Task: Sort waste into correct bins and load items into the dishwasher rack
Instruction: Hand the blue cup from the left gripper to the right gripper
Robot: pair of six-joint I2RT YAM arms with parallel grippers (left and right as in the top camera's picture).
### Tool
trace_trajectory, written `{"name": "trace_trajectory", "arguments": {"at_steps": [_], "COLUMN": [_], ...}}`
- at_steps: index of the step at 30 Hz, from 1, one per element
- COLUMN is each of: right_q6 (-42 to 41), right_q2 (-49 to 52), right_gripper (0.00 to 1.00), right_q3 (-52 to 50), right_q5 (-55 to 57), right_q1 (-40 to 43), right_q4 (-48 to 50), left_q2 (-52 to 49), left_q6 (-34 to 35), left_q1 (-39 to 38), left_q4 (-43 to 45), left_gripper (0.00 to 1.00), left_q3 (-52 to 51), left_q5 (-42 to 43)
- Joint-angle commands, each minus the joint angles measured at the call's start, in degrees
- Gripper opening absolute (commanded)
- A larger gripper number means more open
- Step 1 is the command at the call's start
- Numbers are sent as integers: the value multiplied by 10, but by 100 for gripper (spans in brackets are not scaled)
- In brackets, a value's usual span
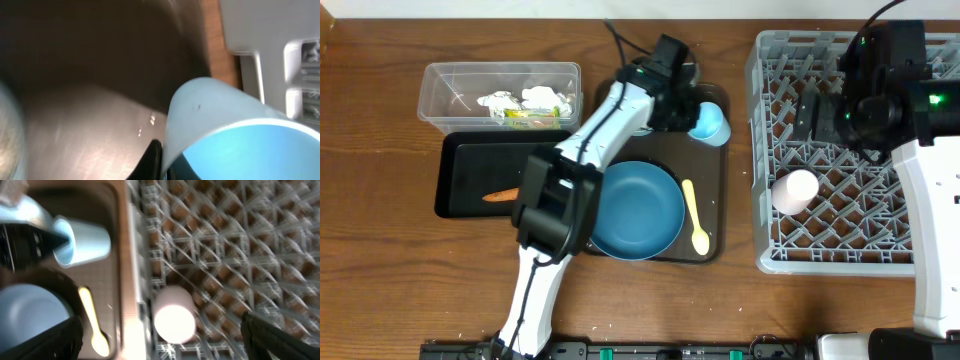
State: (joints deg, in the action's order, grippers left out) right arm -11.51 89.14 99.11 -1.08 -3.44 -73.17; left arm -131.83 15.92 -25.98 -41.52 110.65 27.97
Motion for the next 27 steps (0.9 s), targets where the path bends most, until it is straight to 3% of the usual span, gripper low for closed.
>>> {"name": "trace_trajectory", "arguments": {"at_steps": [1,7,11,16,27], "right_q6": [5,56,60,60,91], "right_q2": [-7,-7,-7,-7,-7], "right_gripper": [98,99,99,99,99], "right_q3": [-17,-87,-132,-155,-156], "right_q5": [-79,-305,-455,-548,-522], "right_q1": [0,-7,-8,-26,-87], "right_q4": [46,201,319,418,452], "left_q2": [70,106,105,105,106], "left_q6": [-11,-136,-179,-181,-173], "left_q1": [55,135,173,183,169], "left_q4": [-54,-147,-174,-184,-184], "left_gripper": [6,6,6,6,6], "left_q3": [16,16,13,11,11], "left_q5": [111,380,538,581,621]}}
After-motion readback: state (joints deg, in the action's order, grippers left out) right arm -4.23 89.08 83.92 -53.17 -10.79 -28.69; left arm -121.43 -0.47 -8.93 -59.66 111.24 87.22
